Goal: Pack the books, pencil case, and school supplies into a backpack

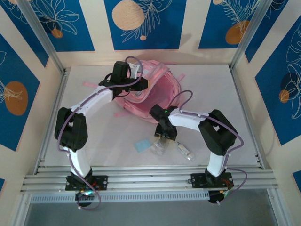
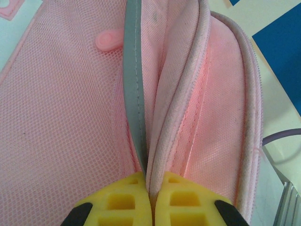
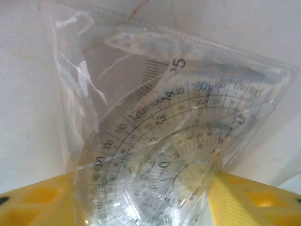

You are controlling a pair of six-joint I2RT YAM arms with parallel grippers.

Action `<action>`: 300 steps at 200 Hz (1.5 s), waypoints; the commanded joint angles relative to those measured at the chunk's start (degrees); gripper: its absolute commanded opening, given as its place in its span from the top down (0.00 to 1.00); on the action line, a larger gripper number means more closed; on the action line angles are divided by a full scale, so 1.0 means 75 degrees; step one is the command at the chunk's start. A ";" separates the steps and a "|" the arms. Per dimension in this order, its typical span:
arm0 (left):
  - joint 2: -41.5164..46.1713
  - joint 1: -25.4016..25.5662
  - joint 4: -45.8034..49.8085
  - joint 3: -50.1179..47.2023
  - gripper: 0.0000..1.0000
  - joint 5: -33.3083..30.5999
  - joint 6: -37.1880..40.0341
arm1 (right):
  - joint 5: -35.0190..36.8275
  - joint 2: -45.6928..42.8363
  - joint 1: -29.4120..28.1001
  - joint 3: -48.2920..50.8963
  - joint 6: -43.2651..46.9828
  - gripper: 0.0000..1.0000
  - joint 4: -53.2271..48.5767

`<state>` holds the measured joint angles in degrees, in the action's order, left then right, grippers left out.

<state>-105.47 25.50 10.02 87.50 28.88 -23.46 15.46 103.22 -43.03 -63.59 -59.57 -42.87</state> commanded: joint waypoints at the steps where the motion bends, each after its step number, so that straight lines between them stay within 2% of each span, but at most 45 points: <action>1: 0.0491 -0.0060 -0.0275 0.0029 1.00 0.0157 0.0128 | -0.0197 0.0104 0.0081 0.0317 0.0069 0.42 0.0724; 58: 0.0551 -0.0107 -0.0289 -0.0089 1.00 0.0121 0.0117 | -0.0500 -0.1105 0.0517 0.0322 0.0706 0.61 0.0581; 104: 0.0610 -0.0107 -0.0310 -0.0101 1.00 0.0196 0.0087 | -0.0693 -0.2371 0.1041 0.0214 0.1452 0.65 0.0058; 134: 0.0654 -0.0107 -0.0299 -0.0100 1.00 0.0256 0.0050 | -0.1069 -0.2668 0.1760 -0.0310 0.2154 0.64 0.0478; 164: 0.0687 -0.0107 -0.0303 -0.0113 1.00 0.0251 -0.0021 | -0.1478 -0.2116 0.2393 -0.1232 0.2435 0.63 0.1573; 188: 0.0715 -0.0104 -0.0278 -0.0095 1.00 0.0236 -0.0044 | -0.1891 -0.1143 0.2649 -0.2063 0.2297 0.63 0.2493; 225: 0.0692 -0.0095 -0.0413 -0.0067 1.00 0.0336 -0.0225 | -0.2503 0.0586 0.2690 -0.3110 0.1667 0.63 0.3384; 271: 0.0659 -0.0050 -0.0647 0.0028 1.00 0.0530 -0.0468 | -0.2926 0.1983 0.2602 -0.3629 0.0773 0.62 0.4843; 286: 0.0667 -0.0003 -0.0669 0.0028 1.00 0.0543 -0.0513 | -0.2943 0.2458 0.2587 -0.4132 0.0585 0.57 0.4838; 300: 0.0657 0.0022 -0.0726 -0.0004 1.00 0.0552 -0.0545 | -0.3247 0.2780 0.2606 -0.4472 0.0381 0.45 0.4916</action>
<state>-104.16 25.15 9.37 86.50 29.10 -25.89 -4.78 120.77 -23.07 -91.90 -52.47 -10.17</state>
